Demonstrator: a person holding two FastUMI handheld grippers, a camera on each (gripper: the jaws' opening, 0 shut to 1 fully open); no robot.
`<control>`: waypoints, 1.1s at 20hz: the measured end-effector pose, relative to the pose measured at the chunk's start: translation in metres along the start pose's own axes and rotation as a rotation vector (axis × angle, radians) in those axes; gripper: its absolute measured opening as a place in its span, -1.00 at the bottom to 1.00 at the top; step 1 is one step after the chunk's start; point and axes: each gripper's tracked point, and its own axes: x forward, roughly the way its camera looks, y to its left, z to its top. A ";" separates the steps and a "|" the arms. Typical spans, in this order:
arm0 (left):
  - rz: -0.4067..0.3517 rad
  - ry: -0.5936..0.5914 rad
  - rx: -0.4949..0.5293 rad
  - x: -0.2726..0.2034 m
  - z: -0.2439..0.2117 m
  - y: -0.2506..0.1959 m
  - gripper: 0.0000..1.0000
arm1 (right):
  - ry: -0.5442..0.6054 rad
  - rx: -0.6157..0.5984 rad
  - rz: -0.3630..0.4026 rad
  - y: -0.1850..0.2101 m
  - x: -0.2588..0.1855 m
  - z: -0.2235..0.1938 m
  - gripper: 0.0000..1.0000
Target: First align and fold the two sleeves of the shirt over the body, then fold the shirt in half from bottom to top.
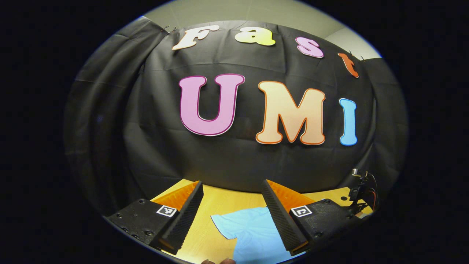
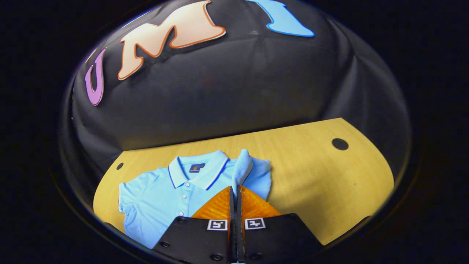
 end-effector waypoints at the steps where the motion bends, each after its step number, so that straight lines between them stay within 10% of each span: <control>1: 0.002 0.004 -0.008 0.003 -0.003 0.003 0.94 | 0.017 0.001 0.010 0.007 0.002 -0.008 -0.94; 9: 0.060 0.084 -0.037 0.031 -0.049 0.035 0.95 | 0.070 0.018 0.033 0.025 0.005 -0.028 -0.89; 13: 0.073 0.127 0.007 0.048 -0.081 0.041 0.94 | -0.072 -0.081 0.116 0.043 -0.027 0.013 0.99; 22: 0.077 0.261 -0.004 0.095 -0.162 0.020 0.94 | -0.152 -0.181 0.067 -0.021 -0.122 0.039 0.95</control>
